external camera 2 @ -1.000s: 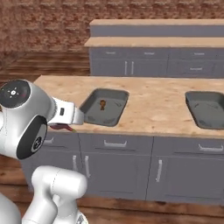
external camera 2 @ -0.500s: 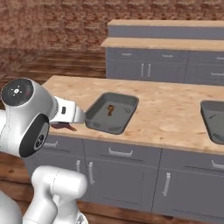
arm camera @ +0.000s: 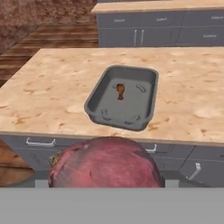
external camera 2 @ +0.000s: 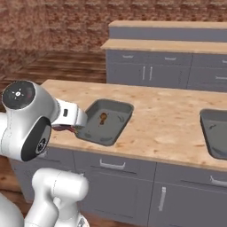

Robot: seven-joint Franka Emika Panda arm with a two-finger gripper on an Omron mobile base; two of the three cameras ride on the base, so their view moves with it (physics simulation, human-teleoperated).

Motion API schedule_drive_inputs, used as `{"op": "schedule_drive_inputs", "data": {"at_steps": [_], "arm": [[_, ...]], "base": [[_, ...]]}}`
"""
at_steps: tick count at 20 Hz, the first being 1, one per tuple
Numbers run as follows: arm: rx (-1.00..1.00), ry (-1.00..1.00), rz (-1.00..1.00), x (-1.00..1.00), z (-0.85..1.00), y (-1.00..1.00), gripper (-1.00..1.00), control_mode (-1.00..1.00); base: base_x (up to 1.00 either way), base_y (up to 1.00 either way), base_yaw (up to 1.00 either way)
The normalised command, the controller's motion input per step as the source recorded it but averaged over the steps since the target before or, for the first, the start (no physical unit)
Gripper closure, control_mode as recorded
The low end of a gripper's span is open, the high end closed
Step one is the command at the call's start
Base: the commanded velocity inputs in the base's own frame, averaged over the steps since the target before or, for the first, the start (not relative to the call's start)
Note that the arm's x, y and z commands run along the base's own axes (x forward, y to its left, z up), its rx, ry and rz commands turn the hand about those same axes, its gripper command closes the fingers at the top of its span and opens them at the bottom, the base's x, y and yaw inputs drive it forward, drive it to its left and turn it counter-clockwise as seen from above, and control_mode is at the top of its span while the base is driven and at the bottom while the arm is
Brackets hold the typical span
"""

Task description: Place one onion and one chicken drumstick in each tupperware on the nearby counter, to pack two identical lunches.

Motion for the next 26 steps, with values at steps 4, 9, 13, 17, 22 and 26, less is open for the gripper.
{"op": "schedule_drive_inputs", "data": {"at_steps": [4, 9, 13, 17, 22, 26], "arm": [[0.0, 0.0, 0.0, 0.0, 0.0, 0.0, 1.0, 1.0], [0.0, 0.0, 0.0, 0.0, 0.0, 0.0, 1.0, 1.0], [-0.05, 0.13, 0.0, 0.07, -0.56, 0.0, 1.0, -1.0], [-0.06, 0.16, 0.0, 0.32, -0.71, 0.0, 1.0, -1.0], [-0.03, 0.14, 0.0, 0.54, -0.53, 0.0, 1.0, -1.0], [-0.01, 0.1, 0.0, 0.54, -0.29, 0.0, 1.0, -1.0]], "base": [[0.91, 0.13, 0.0], [0.46, 0.04, 0.0], [0.0, 0.0, 0.0], [0.0, 0.0, 0.0], [0.0, 0.0, 0.0], [0.0, 0.0, 0.0]]}}
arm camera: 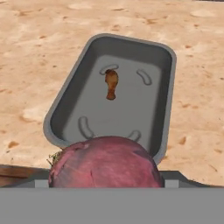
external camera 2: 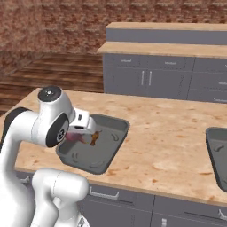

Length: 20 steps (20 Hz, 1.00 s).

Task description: Place one onion and one chicken drumstick in each tupperware on the nearby counter, to pack two identical lunches.

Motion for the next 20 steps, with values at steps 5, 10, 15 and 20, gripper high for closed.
{"op": "schedule_drive_inputs", "data": {"at_steps": [5, 10, 15, 20], "arm": [[0.0, 0.07, 0.0, 0.39, -0.19, -0.07, 1.0, -1.0], [0.0, 0.03, 0.0, 0.35, -0.26, -0.12, 1.0, -1.0], [-0.01, 0.0, 0.0, 0.34, -0.33, -0.04, 1.0, -1.0], [-0.02, 0.0, 0.0, 0.29, -0.42, -0.01, 1.0, -1.0]], "base": [[0.0, 0.0, 0.0], [0.0, 0.0, 0.0], [0.0, 0.0, 0.0], [0.0, 0.0, 0.0]]}}
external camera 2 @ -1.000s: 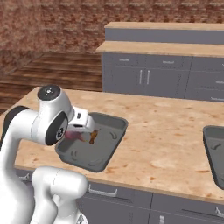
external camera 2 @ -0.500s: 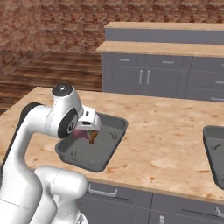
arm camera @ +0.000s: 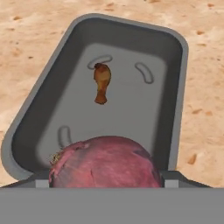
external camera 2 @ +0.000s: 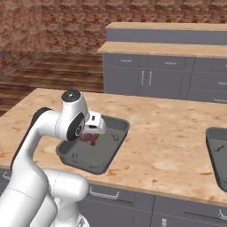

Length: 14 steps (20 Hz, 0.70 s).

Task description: Place one onion and one chicken drumstick in each tupperware on the nearby counter, to pack two identical lunches.

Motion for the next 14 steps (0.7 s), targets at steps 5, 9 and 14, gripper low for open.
{"op": "schedule_drive_inputs", "data": {"at_steps": [5, 9, 14], "arm": [[-0.02, 0.0, 0.0, 0.3, -0.37, 0.0, 1.0, -1.0], [-0.01, 0.0, 0.0, 0.29, -0.31, 0.0, 1.0, -1.0], [-0.01, 0.0, 0.0, 0.32, -0.26, 0.0, 1.0, -1.0]], "base": [[0.0, 0.0, 0.0], [0.0, 0.0, 0.0], [0.0, 0.0, 0.0]]}}
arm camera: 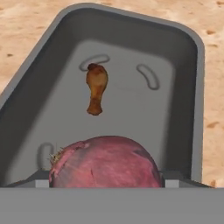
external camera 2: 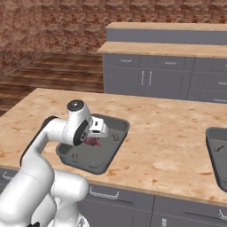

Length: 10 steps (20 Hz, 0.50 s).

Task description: Place one onion and one chicken drumstick in each tupperware on the nearby counter, to pack two identical lunches.

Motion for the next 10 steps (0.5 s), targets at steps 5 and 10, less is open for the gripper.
{"op": "schedule_drive_inputs", "data": {"at_steps": [5, 10], "arm": [[-0.01, 0.0, 0.0, 0.3, -0.23, -0.01, 1.0, -1.0], [0.0, 0.0, 0.0, 0.27, -0.2, -0.04, 1.0, -1.0]], "base": [[0.0, 0.0, 0.0], [0.0, 0.0, 0.0]]}}
